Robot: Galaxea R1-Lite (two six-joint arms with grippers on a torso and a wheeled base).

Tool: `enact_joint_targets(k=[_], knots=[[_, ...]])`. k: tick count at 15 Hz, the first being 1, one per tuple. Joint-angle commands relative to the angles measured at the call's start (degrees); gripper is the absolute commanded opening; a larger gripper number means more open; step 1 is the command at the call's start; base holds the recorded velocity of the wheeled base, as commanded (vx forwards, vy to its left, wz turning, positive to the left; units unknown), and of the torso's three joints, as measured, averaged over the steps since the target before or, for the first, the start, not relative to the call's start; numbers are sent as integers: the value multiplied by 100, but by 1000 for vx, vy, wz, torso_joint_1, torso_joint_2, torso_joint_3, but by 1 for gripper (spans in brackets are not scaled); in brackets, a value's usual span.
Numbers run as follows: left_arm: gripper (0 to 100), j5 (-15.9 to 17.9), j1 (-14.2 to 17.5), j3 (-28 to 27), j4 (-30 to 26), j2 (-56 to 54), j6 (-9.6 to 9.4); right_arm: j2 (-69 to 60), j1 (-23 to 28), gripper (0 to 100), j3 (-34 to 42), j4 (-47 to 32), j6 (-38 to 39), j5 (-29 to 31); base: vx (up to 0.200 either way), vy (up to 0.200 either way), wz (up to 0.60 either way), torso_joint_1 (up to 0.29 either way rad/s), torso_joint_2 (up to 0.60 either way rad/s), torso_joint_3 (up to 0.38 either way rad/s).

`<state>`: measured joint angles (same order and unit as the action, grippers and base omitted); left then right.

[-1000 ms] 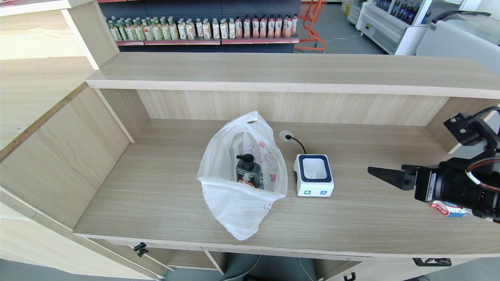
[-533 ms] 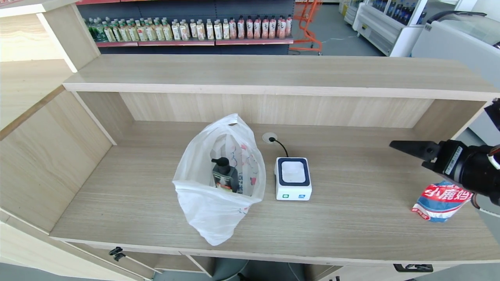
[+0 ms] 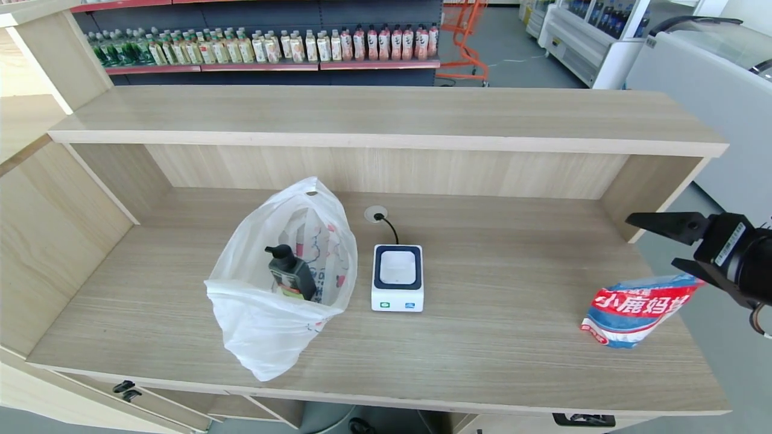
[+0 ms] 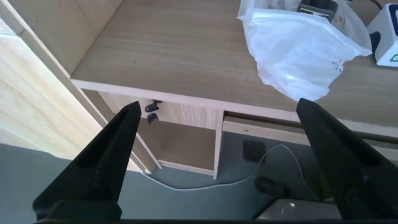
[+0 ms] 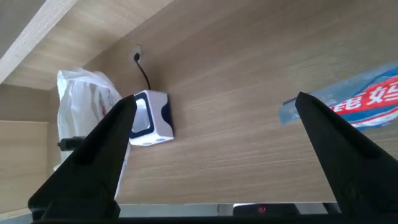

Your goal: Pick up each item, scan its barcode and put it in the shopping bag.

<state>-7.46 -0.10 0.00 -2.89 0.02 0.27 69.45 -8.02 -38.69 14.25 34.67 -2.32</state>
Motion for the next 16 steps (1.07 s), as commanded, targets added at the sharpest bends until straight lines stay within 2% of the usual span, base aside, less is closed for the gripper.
enact_joint_targets(k=[1,2,6,7,11,14,16], knots=[[100,-1,1,0,8,6,26,-90,2,100,-24,-168,163,3,0,-200,0,7,2,2],[100,-1,1,0,-1,-2,-36,-98,11,100,-24,-230,304,12,0,-200,0,7,2,-2],[100,-1,1,0,-1,-2,-53,-54,20,100,-15,-493,708,434,0,0,0,0,0,0],[100,-1,1,0,8,-2,-53,-98,117,100,-15,-863,963,574,0,0,0,0,0,0],[100,-1,1,0,-1,-2,-53,60,477,100,-15,-1197,1323,689,0,0,0,0,0,0],[100,-1,1,0,-1,-2,-53,842,662,100,-68,-1003,1429,777,0,0,0,0,0,0],[100,-1,1,0,8,-2,-53,1510,679,100,-77,-529,1499,847,0,0,0,0,0,0]])
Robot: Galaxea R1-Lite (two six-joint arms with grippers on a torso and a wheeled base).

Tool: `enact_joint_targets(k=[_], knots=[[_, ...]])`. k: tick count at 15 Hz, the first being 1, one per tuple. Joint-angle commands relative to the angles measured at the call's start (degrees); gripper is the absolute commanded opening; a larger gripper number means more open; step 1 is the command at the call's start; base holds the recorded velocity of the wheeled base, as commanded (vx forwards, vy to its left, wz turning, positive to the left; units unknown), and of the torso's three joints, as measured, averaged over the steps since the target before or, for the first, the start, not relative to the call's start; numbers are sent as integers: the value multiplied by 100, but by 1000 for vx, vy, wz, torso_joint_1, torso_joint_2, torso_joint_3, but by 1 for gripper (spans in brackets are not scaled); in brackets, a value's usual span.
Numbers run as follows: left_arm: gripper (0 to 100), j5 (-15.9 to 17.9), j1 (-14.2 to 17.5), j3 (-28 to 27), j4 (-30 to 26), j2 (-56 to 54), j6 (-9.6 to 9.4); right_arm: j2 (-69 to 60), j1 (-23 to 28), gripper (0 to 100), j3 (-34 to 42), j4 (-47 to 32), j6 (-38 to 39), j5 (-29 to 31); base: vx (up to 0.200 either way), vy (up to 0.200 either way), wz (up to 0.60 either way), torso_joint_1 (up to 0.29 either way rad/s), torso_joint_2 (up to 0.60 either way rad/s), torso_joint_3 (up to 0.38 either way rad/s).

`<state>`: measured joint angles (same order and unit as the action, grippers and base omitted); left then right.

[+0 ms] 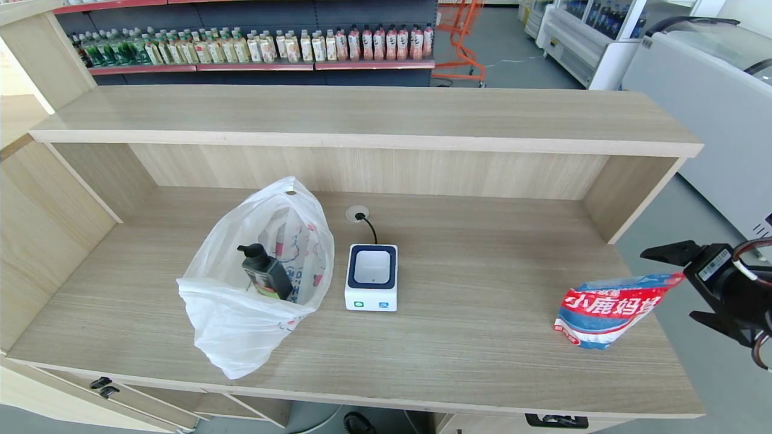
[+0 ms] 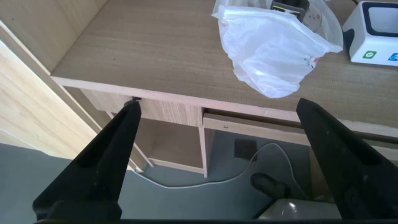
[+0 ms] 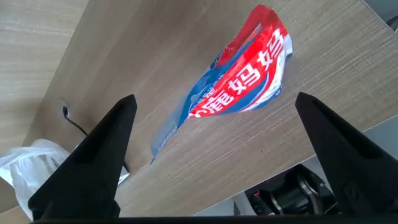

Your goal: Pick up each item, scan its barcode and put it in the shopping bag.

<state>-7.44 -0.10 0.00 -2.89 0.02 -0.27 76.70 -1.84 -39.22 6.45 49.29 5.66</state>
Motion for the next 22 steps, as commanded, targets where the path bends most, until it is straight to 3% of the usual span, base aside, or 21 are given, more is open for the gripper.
enact_joint_targets(k=[1,7,8,16,18,21,22], knots=[[100,-3,1,0,-1,-2,0,1022,52,100,-7,401,28,111,0,0,0,0,0,0],[100,-3,1,0,-1,-2,0,2569,0,100,55,1640,-314,225,0,0,0,0,0,0],[100,-3,1,0,-1,-2,0,2639,0,0,55,1755,-341,225,0,0,0,0,0,0],[100,-3,1,0,8,-2,0,2296,-238,0,-7,2009,-1914,50,0,0,0,0,0,0],[100,-3,1,0,-1,-2,0,1945,-247,0,-25,2018,-2143,-566,0,0,0,0,0,0],[100,-3,1,0,-1,-2,0,908,-282,0,-33,2089,-2450,-3035,0,0,0,0,0,0],[100,-3,1,0,-1,-2,0,829,-282,0,-33,2089,-2468,-3264,0,0,0,0,0,0]])
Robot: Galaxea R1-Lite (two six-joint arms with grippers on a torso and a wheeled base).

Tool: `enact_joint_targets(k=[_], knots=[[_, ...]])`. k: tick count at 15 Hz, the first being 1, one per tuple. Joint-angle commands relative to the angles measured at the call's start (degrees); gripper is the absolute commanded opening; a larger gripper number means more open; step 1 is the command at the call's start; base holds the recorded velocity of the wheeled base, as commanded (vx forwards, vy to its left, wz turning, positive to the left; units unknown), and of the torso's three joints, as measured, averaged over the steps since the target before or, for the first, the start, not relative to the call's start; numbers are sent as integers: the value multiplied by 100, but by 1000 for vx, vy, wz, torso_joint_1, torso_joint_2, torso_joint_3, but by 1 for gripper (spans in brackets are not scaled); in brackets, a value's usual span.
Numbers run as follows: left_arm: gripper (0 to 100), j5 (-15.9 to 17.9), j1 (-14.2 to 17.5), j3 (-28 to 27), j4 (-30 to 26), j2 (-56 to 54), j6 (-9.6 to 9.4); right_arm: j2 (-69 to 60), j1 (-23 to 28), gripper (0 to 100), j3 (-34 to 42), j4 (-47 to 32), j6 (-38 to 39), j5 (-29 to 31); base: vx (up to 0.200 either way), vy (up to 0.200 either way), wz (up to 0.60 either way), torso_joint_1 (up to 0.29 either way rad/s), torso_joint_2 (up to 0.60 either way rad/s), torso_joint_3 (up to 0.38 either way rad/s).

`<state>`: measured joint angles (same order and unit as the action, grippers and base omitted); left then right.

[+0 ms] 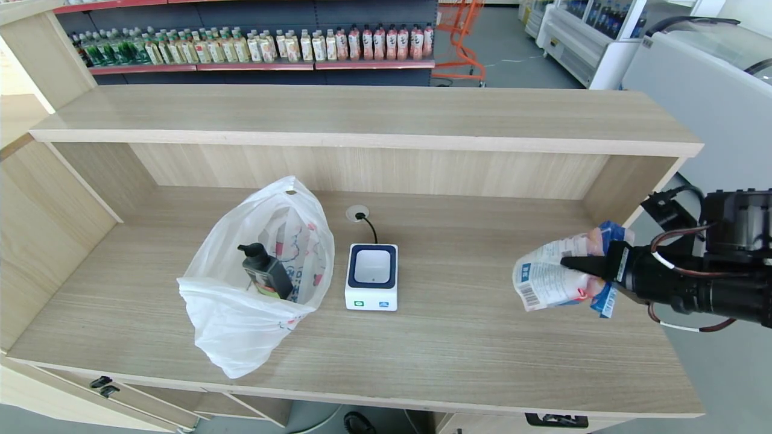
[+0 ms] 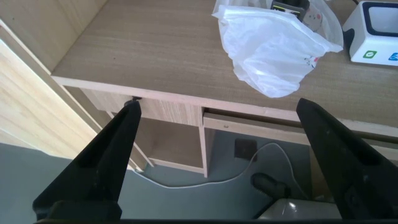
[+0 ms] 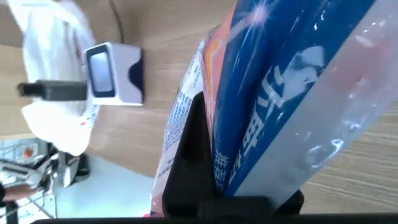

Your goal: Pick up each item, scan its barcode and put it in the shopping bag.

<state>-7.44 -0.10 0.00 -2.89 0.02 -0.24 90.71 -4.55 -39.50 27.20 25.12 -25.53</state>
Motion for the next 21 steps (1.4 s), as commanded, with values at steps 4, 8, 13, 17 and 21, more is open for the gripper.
enact_joint_targets(k=[4,8,13,17,21], knots=[[100,-3,1,0,-1,-2,-2,-1266,-345,0,-260,49,-254,-3292,0,0,0,0,0,0],[100,-3,1,0,8,-2,-2,-1337,-1277,0,-225,14,-52,-3336,0,0,0,0,0,0],[100,-3,1,0,-1,-2,-2,-1293,-1356,0,-234,14,98,-3318,0,0,0,0,0,0],[100,-3,1,0,-1,-2,-2,-1319,-1338,0,-216,40,344,-3327,0,0,0,0,0,0],[100,-3,1,0,8,6,-2,-1310,-1505,0,-243,58,370,-3336,0,0,0,0,0,0]])
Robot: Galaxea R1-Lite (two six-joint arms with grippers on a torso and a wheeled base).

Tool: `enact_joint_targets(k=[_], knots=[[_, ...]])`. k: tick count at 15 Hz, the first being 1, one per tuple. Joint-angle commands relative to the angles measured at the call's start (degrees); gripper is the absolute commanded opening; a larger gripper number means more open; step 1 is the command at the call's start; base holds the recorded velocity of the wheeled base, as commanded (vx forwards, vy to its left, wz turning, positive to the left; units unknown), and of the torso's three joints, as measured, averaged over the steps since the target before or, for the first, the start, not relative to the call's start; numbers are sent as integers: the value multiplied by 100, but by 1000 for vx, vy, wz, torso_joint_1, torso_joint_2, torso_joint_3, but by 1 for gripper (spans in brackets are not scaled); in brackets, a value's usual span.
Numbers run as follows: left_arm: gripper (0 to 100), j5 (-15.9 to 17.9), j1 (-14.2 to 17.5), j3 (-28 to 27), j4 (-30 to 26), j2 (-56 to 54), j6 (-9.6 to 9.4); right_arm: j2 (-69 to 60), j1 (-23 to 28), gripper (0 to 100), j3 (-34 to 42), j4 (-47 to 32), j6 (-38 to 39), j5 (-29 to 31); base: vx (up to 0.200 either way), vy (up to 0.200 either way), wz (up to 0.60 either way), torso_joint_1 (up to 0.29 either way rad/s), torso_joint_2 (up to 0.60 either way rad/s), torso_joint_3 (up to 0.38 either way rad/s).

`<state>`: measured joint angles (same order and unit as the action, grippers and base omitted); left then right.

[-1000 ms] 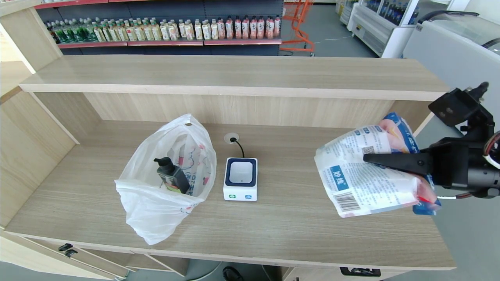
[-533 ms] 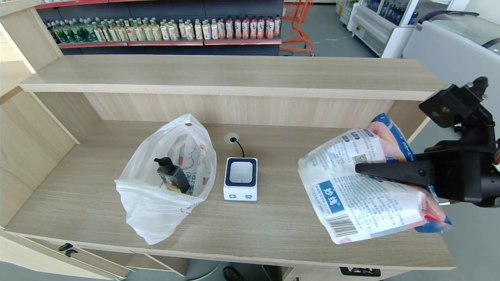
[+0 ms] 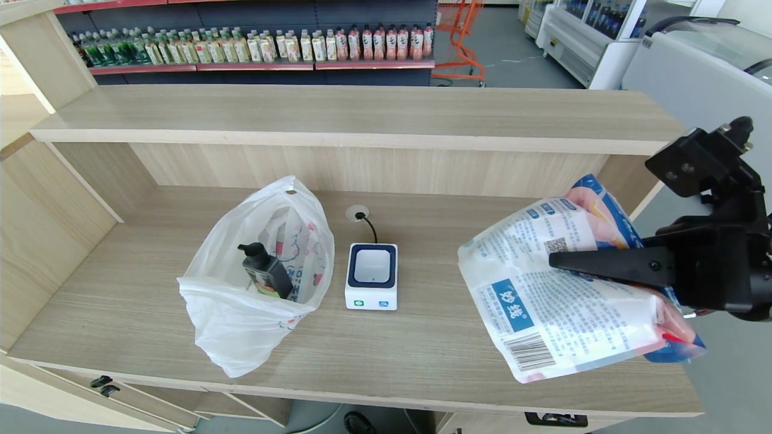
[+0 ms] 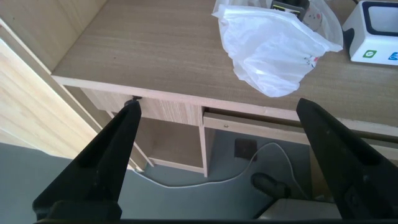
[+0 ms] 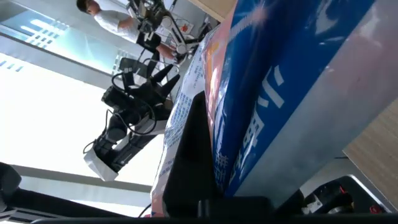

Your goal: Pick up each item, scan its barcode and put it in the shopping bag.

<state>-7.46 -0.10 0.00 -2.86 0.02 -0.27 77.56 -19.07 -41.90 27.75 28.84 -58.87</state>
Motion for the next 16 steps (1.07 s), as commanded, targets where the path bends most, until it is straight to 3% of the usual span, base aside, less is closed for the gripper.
enact_joint_targets(k=[1,16], knots=[[100,-1,1,0,-4,-2,0,5,-53,0,6,3,-1,-2,0,0,0,0,0,0],[100,-1,1,0,5,-2,0,172,-115,0,-134,240,-10,-19,0,0,0,0,0,0]])
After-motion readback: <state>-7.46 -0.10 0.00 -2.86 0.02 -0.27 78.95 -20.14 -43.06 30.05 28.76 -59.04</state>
